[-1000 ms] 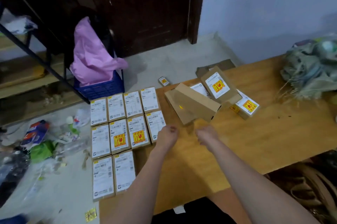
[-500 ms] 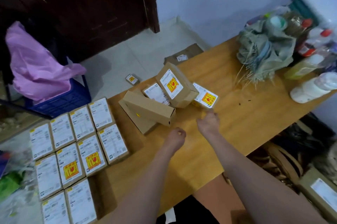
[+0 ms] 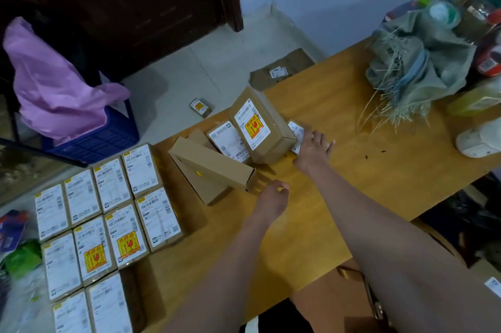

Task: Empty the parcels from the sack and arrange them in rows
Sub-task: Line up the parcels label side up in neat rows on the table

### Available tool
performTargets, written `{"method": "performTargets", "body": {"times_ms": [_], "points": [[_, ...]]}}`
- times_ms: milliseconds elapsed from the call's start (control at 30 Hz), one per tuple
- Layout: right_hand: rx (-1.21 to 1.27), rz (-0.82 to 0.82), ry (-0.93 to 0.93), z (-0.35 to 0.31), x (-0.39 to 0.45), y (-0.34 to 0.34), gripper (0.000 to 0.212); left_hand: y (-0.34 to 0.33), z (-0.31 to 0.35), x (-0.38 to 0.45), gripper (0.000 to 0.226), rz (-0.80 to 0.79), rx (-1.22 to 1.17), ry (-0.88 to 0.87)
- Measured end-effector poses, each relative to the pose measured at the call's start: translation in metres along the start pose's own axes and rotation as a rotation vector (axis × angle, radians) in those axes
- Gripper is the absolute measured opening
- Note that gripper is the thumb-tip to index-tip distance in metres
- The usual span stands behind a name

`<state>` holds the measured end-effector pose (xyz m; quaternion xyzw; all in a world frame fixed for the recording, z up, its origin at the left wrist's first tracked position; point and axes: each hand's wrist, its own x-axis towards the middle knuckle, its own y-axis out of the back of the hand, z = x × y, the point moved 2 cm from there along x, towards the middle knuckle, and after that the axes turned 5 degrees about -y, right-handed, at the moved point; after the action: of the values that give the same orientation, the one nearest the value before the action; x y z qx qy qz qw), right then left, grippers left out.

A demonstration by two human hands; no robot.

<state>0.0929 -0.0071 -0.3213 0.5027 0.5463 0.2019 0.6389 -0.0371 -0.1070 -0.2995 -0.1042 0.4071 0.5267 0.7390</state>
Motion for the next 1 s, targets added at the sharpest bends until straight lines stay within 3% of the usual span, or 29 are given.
{"method": "performTargets", "body": {"times_ms": [200,433,733,900,1000], "points": [[-0.045,-0.021,-0.068,0.009,-0.012,-0.001,0.103,0.000,-0.006,0.002,0.023,0.003,-0.078,0.047],[0.027,-0.197,-0.291,0.034,-0.054,-0.013,0.124,-0.001,-0.008,-0.009,0.019,-0.016,-0.121,0.069],[0.116,-0.420,-0.361,0.033,-0.110,-0.060,0.139,0.005,-0.037,-0.036,0.043,-0.104,-0.220,0.175],[0.207,-0.536,-0.200,0.017,-0.125,-0.113,0.124,0.017,-0.070,-0.057,0.037,-0.123,-0.319,0.199],[0.377,-0.483,-0.074,0.001,-0.152,-0.106,0.063,0.033,-0.098,-0.069,0.037,-0.078,-0.317,0.219]]}}
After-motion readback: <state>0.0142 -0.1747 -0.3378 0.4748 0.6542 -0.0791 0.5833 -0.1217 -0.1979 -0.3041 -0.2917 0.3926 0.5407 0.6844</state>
